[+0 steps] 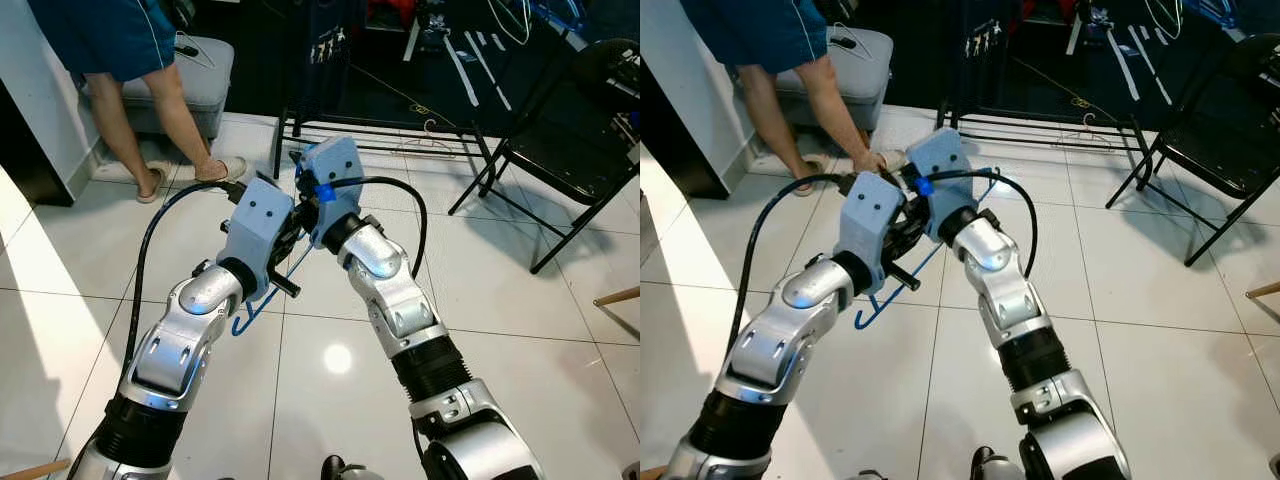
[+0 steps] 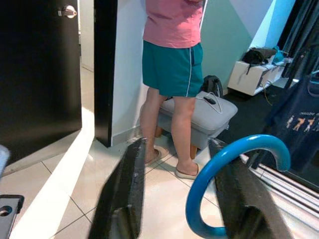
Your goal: Hang hanger
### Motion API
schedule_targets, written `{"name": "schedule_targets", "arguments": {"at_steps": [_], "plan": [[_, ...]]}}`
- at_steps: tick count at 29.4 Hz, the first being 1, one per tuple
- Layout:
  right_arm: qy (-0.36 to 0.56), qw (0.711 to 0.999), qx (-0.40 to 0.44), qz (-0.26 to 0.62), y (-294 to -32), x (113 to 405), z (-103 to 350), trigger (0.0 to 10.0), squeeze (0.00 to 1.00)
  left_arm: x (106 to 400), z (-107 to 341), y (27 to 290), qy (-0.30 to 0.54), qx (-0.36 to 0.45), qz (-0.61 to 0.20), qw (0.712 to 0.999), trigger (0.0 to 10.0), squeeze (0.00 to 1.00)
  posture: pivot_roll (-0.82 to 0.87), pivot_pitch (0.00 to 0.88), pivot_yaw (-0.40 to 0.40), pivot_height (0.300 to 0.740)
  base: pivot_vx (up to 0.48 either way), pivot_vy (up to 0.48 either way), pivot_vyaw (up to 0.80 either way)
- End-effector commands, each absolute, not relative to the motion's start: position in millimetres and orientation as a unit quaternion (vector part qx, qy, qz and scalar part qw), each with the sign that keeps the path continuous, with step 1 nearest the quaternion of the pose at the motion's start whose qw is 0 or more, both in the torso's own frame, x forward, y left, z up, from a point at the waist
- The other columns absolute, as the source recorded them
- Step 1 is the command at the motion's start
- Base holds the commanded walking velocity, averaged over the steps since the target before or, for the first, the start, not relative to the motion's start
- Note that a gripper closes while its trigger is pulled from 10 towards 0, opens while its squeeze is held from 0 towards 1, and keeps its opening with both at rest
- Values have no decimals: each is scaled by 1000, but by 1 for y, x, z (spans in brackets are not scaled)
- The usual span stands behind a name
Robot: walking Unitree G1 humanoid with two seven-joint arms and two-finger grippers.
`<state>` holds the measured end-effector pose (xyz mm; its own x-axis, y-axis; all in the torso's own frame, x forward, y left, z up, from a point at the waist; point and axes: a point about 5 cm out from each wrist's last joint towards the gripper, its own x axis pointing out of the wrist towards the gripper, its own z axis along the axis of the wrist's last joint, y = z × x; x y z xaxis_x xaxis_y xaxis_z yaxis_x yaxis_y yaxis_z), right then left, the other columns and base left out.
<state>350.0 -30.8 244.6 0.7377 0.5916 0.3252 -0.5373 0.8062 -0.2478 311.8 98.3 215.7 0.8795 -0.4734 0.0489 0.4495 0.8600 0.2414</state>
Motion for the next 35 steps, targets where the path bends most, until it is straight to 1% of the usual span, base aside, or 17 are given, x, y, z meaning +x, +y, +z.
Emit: {"name": "schedule_targets", "arguments": {"at_steps": [1, 22, 23, 26, 27, 33, 34, 35], "plan": [[-192, 933, -67, 297, -32, 352, 243, 0, 0, 310, 216, 92, -52, 108, -252, 960, 0, 0, -3, 221, -72, 740, 0, 0, 0], [-194, 937, -48, 285, -33, 354, 247, 0, 0, 311, 216, 93, -53, 118, -249, 960, 0, 0, -3, 218, -74, 740, 0, 0, 0], [-196, 938, -47, 282, -34, 354, 248, 0, 0, 313, 217, 95, -54, 115, -238, 963, 10000, 20, -3, 218, -74, 740, 0, 0, 0], [-198, 938, -46, 280, -34, 355, 249, 0, 0, 315, 217, 97, -54, 112, -229, 965, 10000, 20, -3, 218, -74, 740, 0, 0, 0], [-200, 939, -44, 278, -36, 355, 250, 0, 0, 316, 217, 100, -54, 113, -221, 967, 10000, 1000, -3, 218, -74, 740, 0, 0, 0], [-199, 940, -43, 275, -39, 356, 249, 0, 0, 317, 220, 106, -68, 121, -200, 970, 10000, 1000, -4, 210, -74, 740, 0, 0, 0], [-199, 940, -43, 274, -39, 356, 249, 0, 0, 317, 221, 107, -70, 118, -196, 971, 10000, 0, -4, 210, -74, 740, 0, 0, 0], [-199, 940, -43, 274, -39, 356, 249, 0, 0, 317, 221, 107, -70, 118, -196, 971, 10000, 0, -4, 210, -74, 740, 0, 0, 0]]}}
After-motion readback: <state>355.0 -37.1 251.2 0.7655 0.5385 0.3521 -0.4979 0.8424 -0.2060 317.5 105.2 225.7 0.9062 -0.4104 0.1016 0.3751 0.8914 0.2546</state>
